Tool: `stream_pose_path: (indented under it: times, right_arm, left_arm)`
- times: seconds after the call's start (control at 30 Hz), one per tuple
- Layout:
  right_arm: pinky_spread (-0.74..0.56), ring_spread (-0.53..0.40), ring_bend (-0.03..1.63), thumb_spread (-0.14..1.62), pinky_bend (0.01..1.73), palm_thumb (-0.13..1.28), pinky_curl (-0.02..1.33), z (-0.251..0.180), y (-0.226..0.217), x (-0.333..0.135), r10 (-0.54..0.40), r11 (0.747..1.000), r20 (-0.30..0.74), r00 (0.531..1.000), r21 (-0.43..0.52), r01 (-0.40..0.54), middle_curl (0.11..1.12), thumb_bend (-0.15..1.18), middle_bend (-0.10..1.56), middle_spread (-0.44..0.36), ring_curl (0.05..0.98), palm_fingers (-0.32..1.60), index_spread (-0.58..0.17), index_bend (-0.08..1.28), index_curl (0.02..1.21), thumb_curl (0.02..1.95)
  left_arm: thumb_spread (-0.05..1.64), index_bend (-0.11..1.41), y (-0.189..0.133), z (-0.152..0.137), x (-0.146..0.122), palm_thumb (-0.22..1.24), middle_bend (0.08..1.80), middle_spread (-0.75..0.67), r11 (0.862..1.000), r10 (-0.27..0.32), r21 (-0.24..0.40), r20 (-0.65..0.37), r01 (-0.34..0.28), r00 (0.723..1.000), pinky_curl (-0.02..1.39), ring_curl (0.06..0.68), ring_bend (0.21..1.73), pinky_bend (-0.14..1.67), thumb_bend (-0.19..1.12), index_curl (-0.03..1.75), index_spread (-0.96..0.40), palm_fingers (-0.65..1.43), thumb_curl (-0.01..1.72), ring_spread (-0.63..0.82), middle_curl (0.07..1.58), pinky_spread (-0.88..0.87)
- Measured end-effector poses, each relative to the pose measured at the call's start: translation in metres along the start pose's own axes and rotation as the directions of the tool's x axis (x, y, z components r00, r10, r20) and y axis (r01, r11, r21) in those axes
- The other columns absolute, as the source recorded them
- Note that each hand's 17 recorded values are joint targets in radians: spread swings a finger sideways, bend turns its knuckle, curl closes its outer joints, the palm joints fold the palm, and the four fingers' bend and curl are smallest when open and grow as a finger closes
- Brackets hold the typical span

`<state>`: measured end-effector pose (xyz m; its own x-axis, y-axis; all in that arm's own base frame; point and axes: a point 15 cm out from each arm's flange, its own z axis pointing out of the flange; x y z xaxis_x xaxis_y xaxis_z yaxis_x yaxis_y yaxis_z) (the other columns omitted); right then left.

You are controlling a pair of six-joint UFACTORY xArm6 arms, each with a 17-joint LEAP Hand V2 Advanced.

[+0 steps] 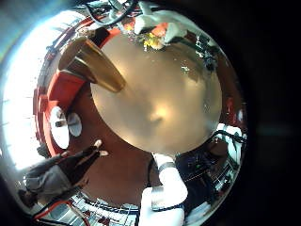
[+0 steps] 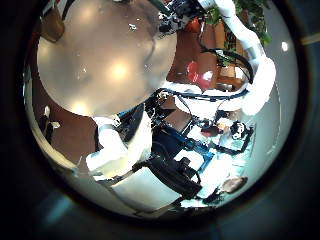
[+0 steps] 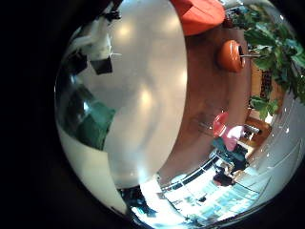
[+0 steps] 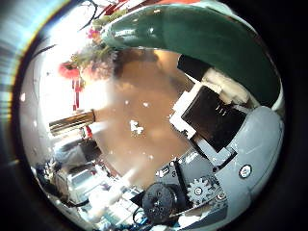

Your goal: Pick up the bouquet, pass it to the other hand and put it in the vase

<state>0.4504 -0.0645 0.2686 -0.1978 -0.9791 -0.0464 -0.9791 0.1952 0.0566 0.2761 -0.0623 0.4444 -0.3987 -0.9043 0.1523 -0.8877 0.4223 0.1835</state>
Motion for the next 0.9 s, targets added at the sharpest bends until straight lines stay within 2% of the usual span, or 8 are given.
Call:
stream_pose_path:
  times: [0.1, 0.23, 0.43, 0.6, 0.77, 0.9]
  right_arm:
    - [-0.16, -0.225, 1.37, 0.92, 1.45, 1.17, 0.58, -0.027, 0.009, 0.012, 0.011, 0.999, 0.041, 0.999, 0.034, -0.012, 1.06, 0.05, 1.22, -0.244, 0.786, 1.12, -0.403, 0.99, 1.13, 0.73]
    - [-0.16, -0.218, 1.39, 0.92, 1.43, 1.18, 0.61, -0.056, 0.015, 0.001, -0.004, 0.996, 0.178, 0.984, 0.09, -0.013, 1.04, 0.04, 1.24, -0.221, 0.786, 1.12, -0.382, 1.0, 1.13, 0.77]
    - [-0.16, -0.208, 1.4, 0.92, 1.4, 1.19, 0.65, -0.104, 0.039, -0.014, -0.047, 0.991, 0.42, 0.906, 0.133, -0.011, 1.0, 0.03, 1.27, -0.193, 0.778, 1.13, -0.355, 1.01, 1.12, 0.82]
    - [-0.16, -0.205, 1.41, 0.93, 1.38, 1.19, 0.68, -0.156, 0.053, -0.021, -0.125, 0.975, 0.604, 0.787, 0.223, -0.017, 0.98, 0.02, 1.28, -0.177, 0.774, 1.13, -0.336, 1.02, 1.12, 0.86]
    - [-0.16, -0.201, 1.42, 0.93, 1.36, 1.2, 0.7, -0.207, 0.071, -0.047, -0.261, 0.95, 0.749, 0.609, 0.31, 0.025, 0.96, 0.02, 1.3, -0.166, 0.768, 1.12, -0.322, 1.04, 1.11, 0.9]
    - [-0.16, -0.2, 1.42, 0.92, 1.34, 1.2, 0.73, -0.241, 0.086, -0.066, -0.353, 0.927, 0.819, 0.453, 0.371, 0.051, 0.94, 0.01, 1.31, -0.159, 0.764, 1.13, -0.312, 1.04, 1.11, 0.93]
  left_arm:
    - [1.12, 0.22, -0.001, -0.001, -0.001, 0.34, 0.18, 0.35, 1.0, -0.006, 0.004, 0.0, 0.006, 1.0, 0.24, 0.196, 0.46, 0.18, -0.02, 0.44, -0.04, 0.18, 0.32, 0.53, 0.31, 0.5]
    - [1.12, 0.22, -0.002, -0.005, -0.006, 0.34, 0.19, 0.35, 1.0, -0.02, 0.018, -0.005, 0.02, 1.0, 0.24, 0.195, 0.46, 0.18, -0.02, 0.44, -0.05, 0.18, 0.31, 0.53, 0.31, 0.5]
    - [1.12, 0.24, -0.009, -0.01, -0.008, 0.34, 0.19, 0.33, 0.997, -0.038, 0.059, -0.039, 0.04, 0.998, 0.24, 0.193, 0.46, 0.17, -0.02, 0.45, -0.05, 0.22, 0.31, 0.52, 0.31, 0.49]
    - [1.12, 0.26, -0.018, -0.017, -0.003, 0.34, 0.19, 0.3, 0.993, -0.051, 0.098, -0.118, 0.062, 0.992, 0.23, 0.192, 0.47, 0.17, -0.02, 0.46, -0.06, 0.25, 0.31, 0.51, 0.32, 0.48]
    - [1.12, 0.26, -0.026, -0.029, 0.001, 0.31, 0.2, 0.29, 0.983, -0.064, 0.153, -0.225, 0.101, 0.972, 0.23, 0.192, 0.47, 0.17, -0.03, 0.46, -0.05, 0.26, 0.31, 0.5, 0.33, 0.47]
    - [1.11, 0.25, -0.04, -0.046, 0.012, 0.28, 0.2, 0.29, 0.966, -0.036, 0.228, -0.356, 0.124, 0.934, 0.22, 0.191, 0.48, 0.17, -0.03, 0.46, -0.03, 0.27, 0.31, 0.5, 0.34, 0.47]
